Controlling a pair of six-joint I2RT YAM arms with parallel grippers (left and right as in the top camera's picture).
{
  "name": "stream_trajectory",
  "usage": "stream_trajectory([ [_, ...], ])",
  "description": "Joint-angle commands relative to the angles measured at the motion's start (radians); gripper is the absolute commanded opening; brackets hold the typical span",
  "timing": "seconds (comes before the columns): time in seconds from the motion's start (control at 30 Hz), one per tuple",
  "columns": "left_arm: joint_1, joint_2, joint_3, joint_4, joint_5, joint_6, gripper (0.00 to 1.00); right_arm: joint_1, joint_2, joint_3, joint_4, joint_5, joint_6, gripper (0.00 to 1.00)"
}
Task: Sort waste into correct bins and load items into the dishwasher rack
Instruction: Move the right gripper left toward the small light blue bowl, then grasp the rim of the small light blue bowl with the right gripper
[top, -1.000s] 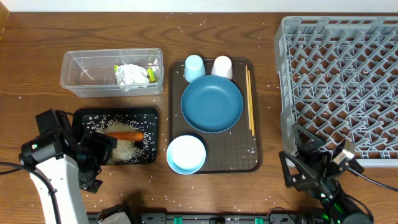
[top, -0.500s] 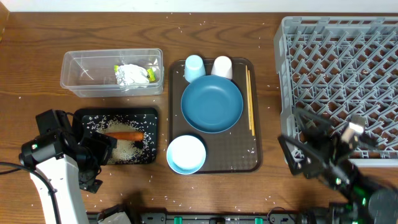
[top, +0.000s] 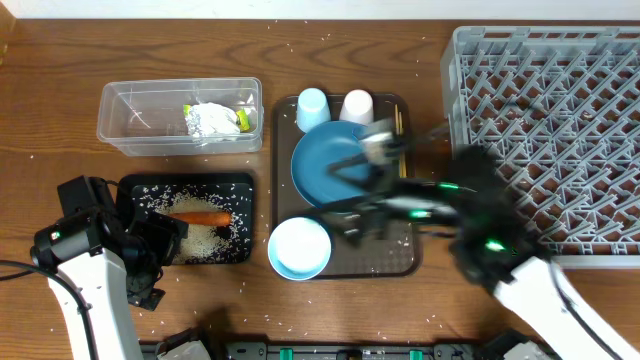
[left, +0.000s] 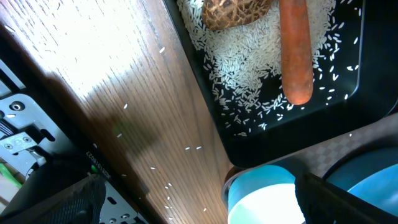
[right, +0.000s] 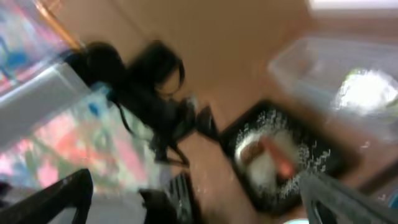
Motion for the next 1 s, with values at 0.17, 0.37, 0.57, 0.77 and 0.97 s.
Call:
stream_trajectory([
  [0.17, 0.005, 0.002, -0.001, -0.003, -0.010, -0.012, 0.98, 0.282, 0.205, 0.163, -0.376, 0.531, -0.249, 0.99],
  [0.37, 0.005, 0.002, -0.001, -0.003, -0.010, -0.012, 0.98, 0.375, 0.267, 0.164, -0.462, 0.599, -0.280, 0.99],
  [0.57, 0.005, 0.002, -0.001, -0.003, -0.010, -0.012, 0.98, 0.443, 0.360, 0.164, -0.505, 0.710, -0.282, 0.99],
  [0.77, 0.005, 0.002, -0.001, -0.003, -0.010, -0.012, 0.98, 0.479, 0.468, 0.164, -0.430, 0.724, -0.282, 0.97],
  [0.97, 0.005, 0.002, -0.001, -0.003, -0.010, -0.012, 0.98, 0.512, 0.554, 0.164, -0.401, 0.724, -0.341, 0.78],
])
